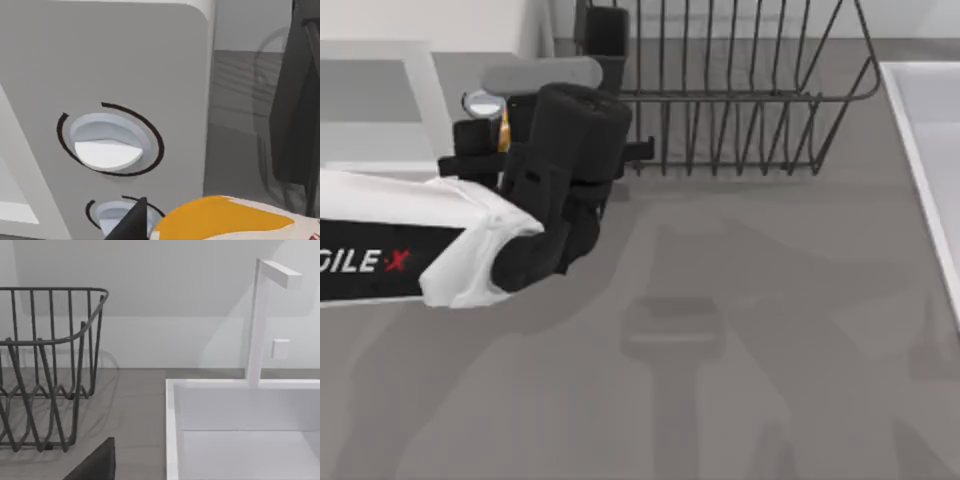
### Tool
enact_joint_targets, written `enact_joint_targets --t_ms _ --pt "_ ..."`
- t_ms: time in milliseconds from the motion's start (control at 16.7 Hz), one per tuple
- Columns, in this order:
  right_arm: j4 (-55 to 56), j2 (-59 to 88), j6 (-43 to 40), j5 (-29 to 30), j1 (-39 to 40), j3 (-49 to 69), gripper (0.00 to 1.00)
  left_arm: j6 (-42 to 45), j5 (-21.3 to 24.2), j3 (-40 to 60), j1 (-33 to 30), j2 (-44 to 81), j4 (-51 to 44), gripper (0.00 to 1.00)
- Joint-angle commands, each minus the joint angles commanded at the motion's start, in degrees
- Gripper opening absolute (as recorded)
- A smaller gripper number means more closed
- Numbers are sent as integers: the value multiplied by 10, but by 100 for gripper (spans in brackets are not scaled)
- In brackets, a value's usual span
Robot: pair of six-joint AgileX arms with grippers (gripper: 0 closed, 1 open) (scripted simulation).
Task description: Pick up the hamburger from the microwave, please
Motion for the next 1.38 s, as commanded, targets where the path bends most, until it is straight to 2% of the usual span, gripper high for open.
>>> enact_joint_targets --t_ms 720,1080,1380 --pt "0 0 0 0 0 0 100 -6 13 -63 -77 190 279 0" --pt "0 0 0 0 0 0 100 -6 14 -68 -82 204 301 0" --pt "0 0 0 0 0 0 100 -6 14 -68 -82 204 301 38"
